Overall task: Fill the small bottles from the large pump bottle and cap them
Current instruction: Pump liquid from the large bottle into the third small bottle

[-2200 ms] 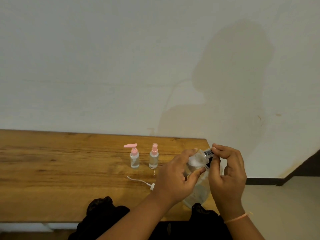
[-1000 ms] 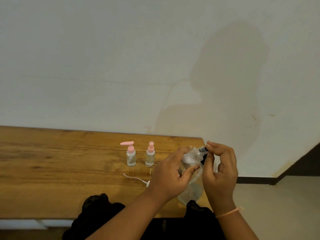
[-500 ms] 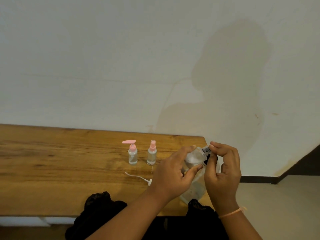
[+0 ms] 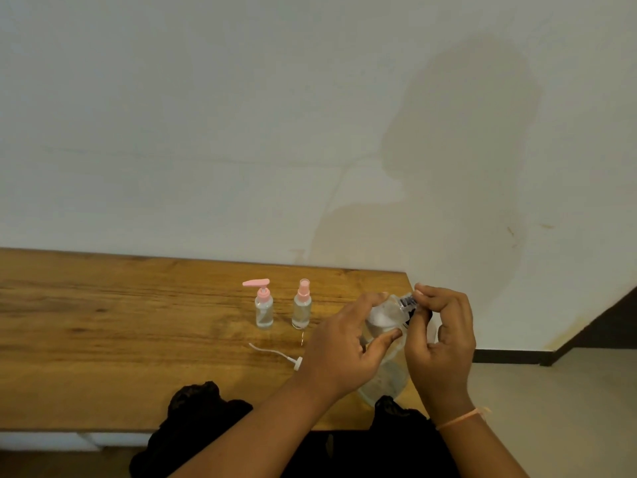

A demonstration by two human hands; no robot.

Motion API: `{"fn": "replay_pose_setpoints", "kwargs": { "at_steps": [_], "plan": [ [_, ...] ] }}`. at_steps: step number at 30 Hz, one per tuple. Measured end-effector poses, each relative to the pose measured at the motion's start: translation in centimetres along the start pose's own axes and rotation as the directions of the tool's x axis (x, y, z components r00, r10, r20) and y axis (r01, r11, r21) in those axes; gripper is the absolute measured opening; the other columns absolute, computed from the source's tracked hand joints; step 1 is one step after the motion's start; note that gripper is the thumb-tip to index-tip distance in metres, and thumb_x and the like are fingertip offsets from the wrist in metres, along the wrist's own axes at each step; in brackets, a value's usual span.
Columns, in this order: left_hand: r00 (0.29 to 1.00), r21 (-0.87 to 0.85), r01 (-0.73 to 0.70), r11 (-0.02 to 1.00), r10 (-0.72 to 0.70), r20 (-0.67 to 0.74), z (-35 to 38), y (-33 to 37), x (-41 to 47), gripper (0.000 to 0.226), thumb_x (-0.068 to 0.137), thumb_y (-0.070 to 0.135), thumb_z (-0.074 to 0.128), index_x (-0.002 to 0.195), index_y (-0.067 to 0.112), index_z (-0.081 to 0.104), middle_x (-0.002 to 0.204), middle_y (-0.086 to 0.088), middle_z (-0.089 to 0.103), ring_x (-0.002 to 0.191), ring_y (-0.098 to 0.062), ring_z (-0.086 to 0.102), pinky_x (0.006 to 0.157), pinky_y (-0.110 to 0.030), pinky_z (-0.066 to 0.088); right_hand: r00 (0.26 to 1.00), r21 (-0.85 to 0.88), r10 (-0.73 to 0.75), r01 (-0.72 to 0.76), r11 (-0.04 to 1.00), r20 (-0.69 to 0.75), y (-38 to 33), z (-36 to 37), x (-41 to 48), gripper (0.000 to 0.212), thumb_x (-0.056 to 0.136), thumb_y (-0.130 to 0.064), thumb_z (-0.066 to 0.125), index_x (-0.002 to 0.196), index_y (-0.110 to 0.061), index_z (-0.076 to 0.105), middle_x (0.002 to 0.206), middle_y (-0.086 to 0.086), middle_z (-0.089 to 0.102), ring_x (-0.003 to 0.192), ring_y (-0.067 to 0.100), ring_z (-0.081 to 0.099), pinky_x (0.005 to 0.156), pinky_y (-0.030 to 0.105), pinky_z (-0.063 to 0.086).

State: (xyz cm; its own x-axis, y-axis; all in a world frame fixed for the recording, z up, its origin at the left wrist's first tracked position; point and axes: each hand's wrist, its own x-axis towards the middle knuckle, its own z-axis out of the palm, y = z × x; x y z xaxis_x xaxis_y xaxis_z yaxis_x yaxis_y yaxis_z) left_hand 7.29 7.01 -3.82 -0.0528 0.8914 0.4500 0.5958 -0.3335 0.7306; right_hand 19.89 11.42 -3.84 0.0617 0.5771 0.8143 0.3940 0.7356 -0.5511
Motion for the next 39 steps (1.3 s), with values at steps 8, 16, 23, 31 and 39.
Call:
{"fn": "replay_pose_setpoints", "kwargs": {
  "at_steps": [8, 16, 23, 31, 39],
  "plan": [
    [0.998, -0.005, -0.028, 1.000, 0.028, -0.056, 0.1, -0.3, -0.1, 0.044, 0.084, 0.058, 0.050, 0.124, 0.044, 0.038, 0.108, 0.013, 0.065, 0.078, -0.012, 0.066, 0.066, -0.034, 0.056, 0.999, -0.028, -0.051, 0.051, 0.998, -0.009, -1.1, 0.1, 0.2, 0.018, 0.085, -0.004, 0.046, 0.091, 0.001, 0.062, 0.098, 0.008, 0.056, 0.104, -0.008, 0.050, 0.087, 0.008, 0.042],
    [1.000, -0.001, 0.005, 1.000, -0.005, -0.013, 0.2, -0.3, 0.1, 0.042, 0.086, 0.046, 0.059, 0.124, 0.032, 0.048, 0.062, 0.020, 0.048, 0.045, 0.000, 0.047, 0.043, -0.007, 0.030, 0.999, -0.034, -0.030, 0.029, 0.999, -0.018, -0.1, 0.3, 0.2, 0.018, 0.084, -0.004, 0.044, 0.086, 0.003, 0.061, 0.094, 0.009, 0.054, 0.102, -0.009, 0.050, 0.086, 0.008, 0.043],
    [1.000, -0.002, -0.011, 1.000, 0.011, -0.023, 0.3, -0.2, -0.1, 0.042, 0.084, 0.056, 0.051, 0.123, 0.043, 0.040, 0.081, 0.019, 0.059, 0.054, -0.001, 0.055, 0.049, -0.012, 0.041, 0.999, -0.055, -0.053, 0.053, 0.997, -0.006, -0.4, -0.1, 0.0, 0.016, 0.082, 0.009, 0.048, 0.089, 0.004, 0.062, 0.098, 0.010, 0.055, 0.104, -0.009, 0.050, 0.088, 0.008, 0.042],
    [0.999, 0.041, -0.025, 0.999, 0.026, -0.035, 0.0, -0.4, 0.2, 0.045, 0.085, 0.057, 0.049, 0.126, 0.044, 0.038, 0.104, 0.016, 0.064, 0.070, -0.007, 0.063, 0.059, -0.022, 0.053, 0.999, -0.029, -0.049, 0.049, 0.998, -0.014, -0.3, 0.3, 0.5, 0.019, 0.084, -0.003, 0.043, 0.087, 0.003, 0.061, 0.095, 0.009, 0.054, 0.101, -0.008, 0.050, 0.086, 0.010, 0.043],
    [1.000, 0.035, 0.008, 0.999, -0.008, -0.003, -0.3, 0.1, -0.2, 0.042, 0.085, 0.054, 0.056, 0.124, 0.043, 0.041, 0.081, 0.021, 0.058, 0.054, -0.002, 0.054, 0.047, -0.010, 0.040, 1.000, -0.012, -0.018, 0.018, 1.000, -0.002, -0.3, 0.1, 0.1, 0.019, 0.084, -0.004, 0.042, 0.086, 0.002, 0.060, 0.094, 0.011, 0.055, 0.101, -0.009, 0.050, 0.086, 0.009, 0.043]
  ]
}}
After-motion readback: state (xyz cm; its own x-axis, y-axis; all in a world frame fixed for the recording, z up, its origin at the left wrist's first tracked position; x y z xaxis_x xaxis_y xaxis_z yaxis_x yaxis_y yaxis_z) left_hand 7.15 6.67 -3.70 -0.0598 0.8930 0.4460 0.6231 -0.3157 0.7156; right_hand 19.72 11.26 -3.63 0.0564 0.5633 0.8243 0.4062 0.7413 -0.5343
